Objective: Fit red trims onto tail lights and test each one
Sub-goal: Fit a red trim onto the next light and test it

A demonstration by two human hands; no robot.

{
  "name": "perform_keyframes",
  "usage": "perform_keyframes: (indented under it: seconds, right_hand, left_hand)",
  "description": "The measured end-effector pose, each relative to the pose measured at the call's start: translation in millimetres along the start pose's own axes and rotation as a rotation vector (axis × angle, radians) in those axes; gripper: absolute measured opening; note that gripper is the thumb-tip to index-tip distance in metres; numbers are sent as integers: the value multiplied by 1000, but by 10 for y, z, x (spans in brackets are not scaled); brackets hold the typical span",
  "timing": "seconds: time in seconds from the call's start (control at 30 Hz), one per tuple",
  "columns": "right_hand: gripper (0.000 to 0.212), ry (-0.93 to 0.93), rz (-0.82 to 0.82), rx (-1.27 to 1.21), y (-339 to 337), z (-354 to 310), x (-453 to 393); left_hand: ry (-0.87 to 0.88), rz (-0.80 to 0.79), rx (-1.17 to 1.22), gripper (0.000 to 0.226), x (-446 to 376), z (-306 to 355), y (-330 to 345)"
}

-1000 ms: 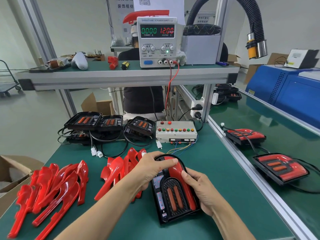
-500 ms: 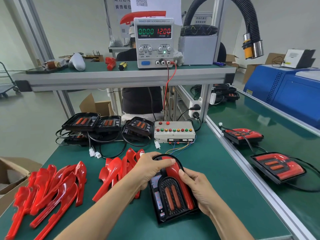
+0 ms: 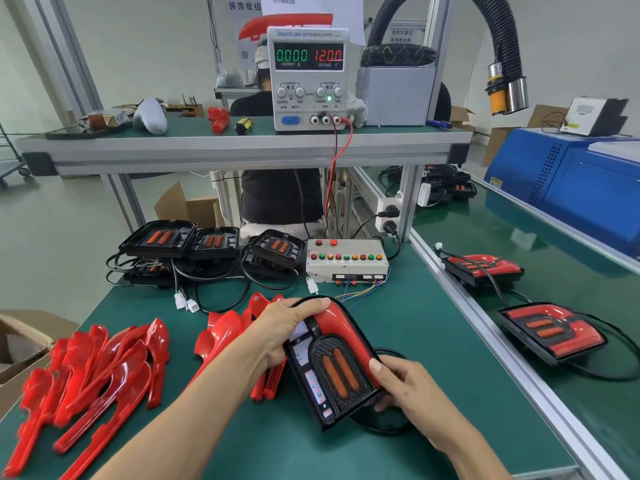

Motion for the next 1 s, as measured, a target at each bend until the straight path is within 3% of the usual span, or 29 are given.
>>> perform_keyframes:
  seconds: [0.3, 0.43, 0.57, 0.77, 0.93, 1.0]
  right_hand:
    - [31, -19, 32, -128, 47, 51, 6]
    - [30, -15, -13, -37, 14, 26, 5]
    - [48, -45, 48, 143, 10, -186, -89]
    - [33, -142, 183, 236, 102, -540, -366]
    - [13, -139, 185, 204, 93, -505, -395]
    - [17, -95, 184, 195, 89, -521, -404]
  left_hand:
    - [65, -1, -68, 28, 12, 31, 30]
    - [66, 0, -84, 29, 33, 41, -1]
    - [102, -40, -130, 32, 83, 16, 2]
    - [180, -75, -177, 30, 147, -40, 162]
    - [174, -85, -71, 16, 170, -32, 137]
    - [200, -81, -102, 16, 171, -39, 147]
Point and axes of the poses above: each hand's wrist, its own x-axis away from the middle knuckle, its own y-axis out of the palm, z = x × y, the point moved 3 cm from there along -x, towards the middle knuckle, and after that the axes turned 14 degrees about x, right-handed, at the moved point
